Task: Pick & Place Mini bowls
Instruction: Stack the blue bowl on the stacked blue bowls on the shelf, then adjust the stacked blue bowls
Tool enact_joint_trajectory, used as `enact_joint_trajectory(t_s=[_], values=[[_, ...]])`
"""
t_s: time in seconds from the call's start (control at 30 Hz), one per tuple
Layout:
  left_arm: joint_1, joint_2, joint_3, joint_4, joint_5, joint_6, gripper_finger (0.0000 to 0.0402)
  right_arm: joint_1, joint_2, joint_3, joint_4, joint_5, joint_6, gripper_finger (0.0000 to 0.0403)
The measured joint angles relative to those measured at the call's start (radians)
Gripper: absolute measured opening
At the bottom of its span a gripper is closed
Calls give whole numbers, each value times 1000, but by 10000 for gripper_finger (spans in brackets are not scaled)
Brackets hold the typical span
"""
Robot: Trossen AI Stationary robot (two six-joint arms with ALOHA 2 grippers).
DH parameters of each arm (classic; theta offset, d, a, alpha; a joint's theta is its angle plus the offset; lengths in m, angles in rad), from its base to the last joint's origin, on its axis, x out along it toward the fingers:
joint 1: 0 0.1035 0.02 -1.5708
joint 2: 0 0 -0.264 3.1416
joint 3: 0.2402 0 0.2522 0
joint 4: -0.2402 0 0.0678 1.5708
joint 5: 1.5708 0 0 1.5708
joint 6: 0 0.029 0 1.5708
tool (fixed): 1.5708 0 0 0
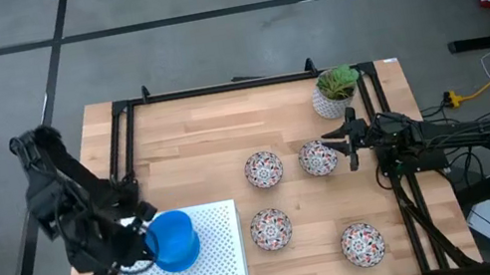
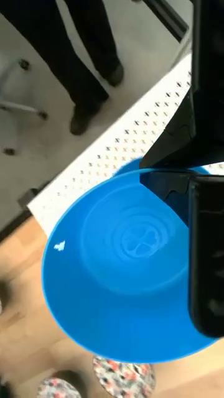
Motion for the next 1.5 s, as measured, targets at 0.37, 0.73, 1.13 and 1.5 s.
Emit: enact_joint_trajectory(t_s=[0.37, 0.73, 1.13, 1.5], values=[[-31, 118, 1, -116, -35, -69, 3, 0, 0, 0, 0, 0, 0, 104], [-31, 186, 1, -118, -5, -63, 3, 0, 0, 0, 0, 0, 0, 104], [-31, 199, 0, -117, 1, -51, 57, 0, 0, 0, 0, 0, 0, 104], [-31, 169, 139, -102, 10, -25, 126, 0, 0, 0, 0, 0, 0, 104]])
